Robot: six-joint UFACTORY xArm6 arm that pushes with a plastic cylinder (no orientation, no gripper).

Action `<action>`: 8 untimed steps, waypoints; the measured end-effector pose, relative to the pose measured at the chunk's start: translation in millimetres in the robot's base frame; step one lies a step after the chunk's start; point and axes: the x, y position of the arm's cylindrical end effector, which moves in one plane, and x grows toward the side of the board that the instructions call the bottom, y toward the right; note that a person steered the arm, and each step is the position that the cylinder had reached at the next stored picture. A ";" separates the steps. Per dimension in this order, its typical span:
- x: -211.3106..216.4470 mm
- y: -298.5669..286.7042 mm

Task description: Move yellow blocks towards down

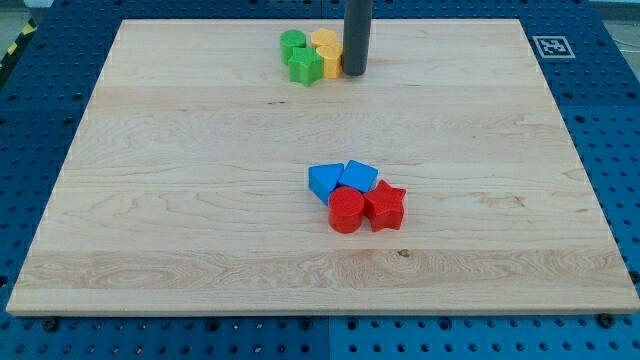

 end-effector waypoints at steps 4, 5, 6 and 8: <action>44.7 -163.7; 15.5 -192.2; -2.2 -210.9; -68.0 -222.9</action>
